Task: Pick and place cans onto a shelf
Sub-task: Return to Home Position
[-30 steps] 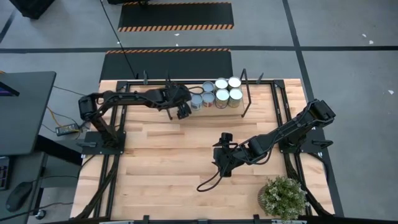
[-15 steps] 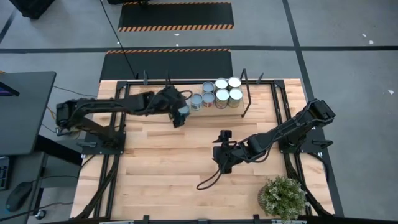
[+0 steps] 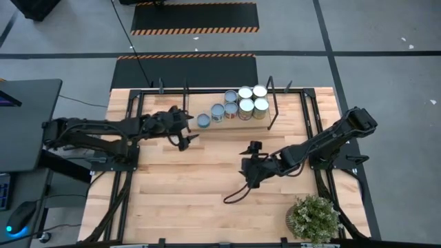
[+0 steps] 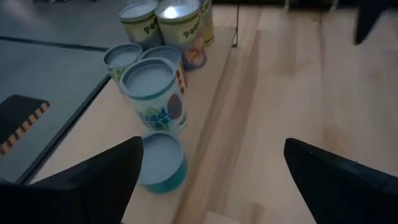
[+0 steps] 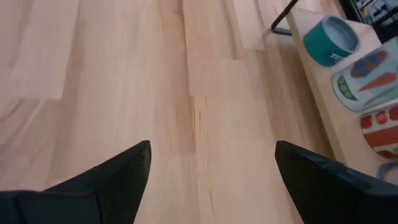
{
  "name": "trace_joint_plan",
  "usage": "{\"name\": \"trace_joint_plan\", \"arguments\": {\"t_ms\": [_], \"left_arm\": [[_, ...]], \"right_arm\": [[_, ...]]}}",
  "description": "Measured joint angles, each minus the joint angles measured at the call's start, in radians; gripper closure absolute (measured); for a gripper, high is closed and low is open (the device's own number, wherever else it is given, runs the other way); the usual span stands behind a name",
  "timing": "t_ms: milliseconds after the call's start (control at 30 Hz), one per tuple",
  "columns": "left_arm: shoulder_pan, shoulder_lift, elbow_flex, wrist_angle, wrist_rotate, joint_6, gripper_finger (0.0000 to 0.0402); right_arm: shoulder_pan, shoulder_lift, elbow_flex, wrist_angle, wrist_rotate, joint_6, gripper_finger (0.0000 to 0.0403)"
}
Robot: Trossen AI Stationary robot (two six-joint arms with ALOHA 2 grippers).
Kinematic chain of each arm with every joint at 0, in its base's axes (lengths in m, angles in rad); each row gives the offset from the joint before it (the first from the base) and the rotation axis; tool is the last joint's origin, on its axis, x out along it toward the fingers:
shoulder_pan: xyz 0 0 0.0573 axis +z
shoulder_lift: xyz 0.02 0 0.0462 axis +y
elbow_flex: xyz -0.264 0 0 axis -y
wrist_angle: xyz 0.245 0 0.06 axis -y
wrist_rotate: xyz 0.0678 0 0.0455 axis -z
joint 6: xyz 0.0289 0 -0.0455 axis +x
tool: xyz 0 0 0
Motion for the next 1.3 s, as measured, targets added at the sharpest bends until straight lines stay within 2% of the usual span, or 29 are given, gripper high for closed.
{"name": "trace_joint_plan", "arguments": {"t_ms": [200, 467, 600, 800, 1000, 1133, 1300], "left_arm": [[-0.008, -0.135, -0.111, 0.082, 0.049, -0.029, 0.0005], [-0.008, -0.302, -0.264, 0.211, 0.079, -0.095, 0.0005], [-0.012, -0.391, -0.342, 0.254, 0.083, -0.128, 0.0005], [-0.014, -0.515, -0.432, 0.311, 0.083, -0.161, 0.0005], [-0.020, -0.678, -0.513, 0.291, 0.101, -0.176, 0.0005], [-0.019, -0.751, -0.551, 0.285, 0.120, -0.176, 0.0005], [-0.019, -0.821, -0.595, 0.296, 0.099, -0.170, 0.0005]], "right_arm": [[-0.015, -0.123, -0.122, 0.152, -0.011, -0.031, 0.0053], [-0.049, -0.305, -0.325, 0.434, -0.094, -0.053, 0.0053], [-0.049, -0.394, -0.410, 0.532, -0.103, -0.059, 0.0053], [-0.055, -0.543, -0.520, 0.589, -0.095, -0.082, 0.0053], [-0.090, -0.668, -0.631, 0.696, -0.092, -0.098, 0.0053], [-0.122, -0.744, -0.706, 0.760, -0.092, -0.105, 0.0053], [-0.165, -0.848, -0.788, 0.804, -0.092, -0.101, 0.0053]]}}
